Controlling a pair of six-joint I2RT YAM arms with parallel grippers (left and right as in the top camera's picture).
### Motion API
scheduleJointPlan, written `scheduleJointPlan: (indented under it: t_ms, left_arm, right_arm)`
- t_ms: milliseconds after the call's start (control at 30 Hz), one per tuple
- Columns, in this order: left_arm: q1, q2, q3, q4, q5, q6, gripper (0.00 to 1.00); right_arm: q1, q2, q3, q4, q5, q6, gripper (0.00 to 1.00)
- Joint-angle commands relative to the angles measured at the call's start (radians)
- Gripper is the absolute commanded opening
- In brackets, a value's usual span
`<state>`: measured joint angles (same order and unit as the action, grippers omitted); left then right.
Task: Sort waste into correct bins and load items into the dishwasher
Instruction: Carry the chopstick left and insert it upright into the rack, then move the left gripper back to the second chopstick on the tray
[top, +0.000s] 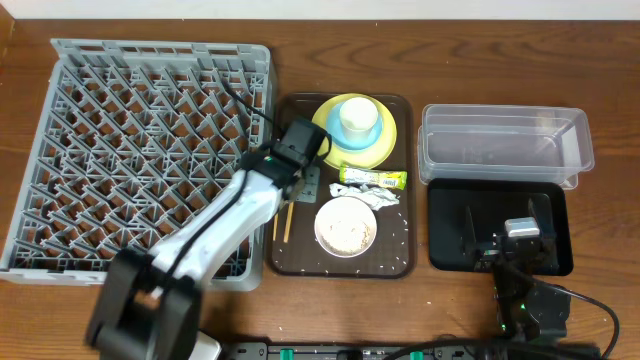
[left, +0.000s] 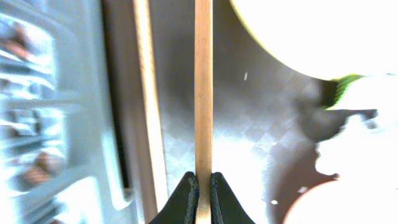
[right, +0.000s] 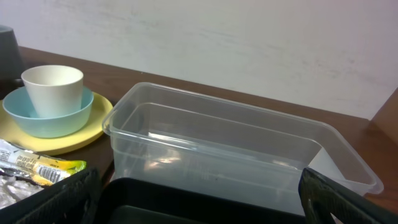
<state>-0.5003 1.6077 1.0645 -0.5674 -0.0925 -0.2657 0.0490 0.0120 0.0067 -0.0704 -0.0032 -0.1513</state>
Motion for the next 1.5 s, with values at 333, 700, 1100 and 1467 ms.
scheduleJointPlan:
  t_ms: [333, 700, 1100, 1467]
  left_arm:
    - [0.091, -0.172, -0.009, -0.027, -0.335, 0.079, 0.07]
    - [0.262, -0.14, -0.013, -0.019, 0.0, 0.232, 0.07]
    - [0.266, -0.046, -0.013, -0.01, -0.001, 0.258, 0.08]
    - [0.266, -0.055, -0.013, -0.016, -0.001, 0.257, 0.37]
  right_arm:
    - [0.006, -0.005, -0.002, -0.004, -0.001, -0.011, 0.99]
    - [0.006, -0.005, -0.002, -0.004, -0.001, -0.011, 0.99]
    - [0.006, -0.005, -0.002, -0.004, -0.001, -0.011, 0.99]
    - [0.006, -0.005, -0.002, -0.004, -0.001, -0.011, 0.99]
